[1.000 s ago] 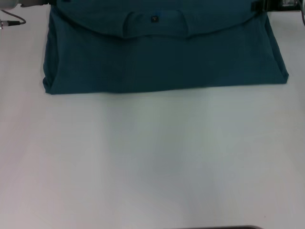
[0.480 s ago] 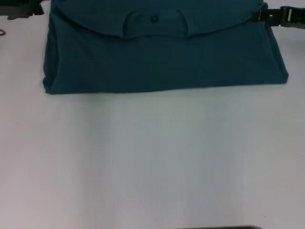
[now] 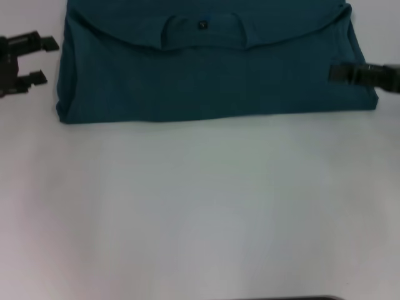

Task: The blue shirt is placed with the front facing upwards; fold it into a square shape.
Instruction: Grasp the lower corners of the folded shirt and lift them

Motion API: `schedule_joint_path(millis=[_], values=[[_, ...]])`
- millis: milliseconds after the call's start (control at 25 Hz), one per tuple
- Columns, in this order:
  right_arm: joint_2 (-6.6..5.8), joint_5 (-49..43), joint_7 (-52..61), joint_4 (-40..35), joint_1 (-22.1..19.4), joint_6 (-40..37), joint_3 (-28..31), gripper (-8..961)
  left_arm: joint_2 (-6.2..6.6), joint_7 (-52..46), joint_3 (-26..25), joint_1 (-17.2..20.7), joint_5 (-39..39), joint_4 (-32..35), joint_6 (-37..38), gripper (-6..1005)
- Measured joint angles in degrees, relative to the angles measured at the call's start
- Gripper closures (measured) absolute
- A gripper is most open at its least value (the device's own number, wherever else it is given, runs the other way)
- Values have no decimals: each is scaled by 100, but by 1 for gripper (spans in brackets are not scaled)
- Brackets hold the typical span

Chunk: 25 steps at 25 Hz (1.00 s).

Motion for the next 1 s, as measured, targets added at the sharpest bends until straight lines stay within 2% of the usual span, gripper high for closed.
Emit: schedule_joint_path(millis=[200, 400, 520, 720, 1000], values=[[154, -27, -263, 114, -98, -167, 3, 57, -200, 155, 16, 125, -10, 104, -171, 147], [162, -9, -393, 318, -65, -152, 25, 57, -423, 381, 115, 106, 23, 128, -460, 152], [163, -6, -431, 358, -44, -135, 71, 57, -492, 593, 332, 70, 31, 140, -833, 156], [176, 3, -443, 362, -22, -119, 139, 58, -572, 1185, 553, 15, 48, 156, -1261, 161], [180, 11, -421, 372, -43, -110, 228, 58, -537, 1235, 679, 72, 111, 263, -1390, 168]])
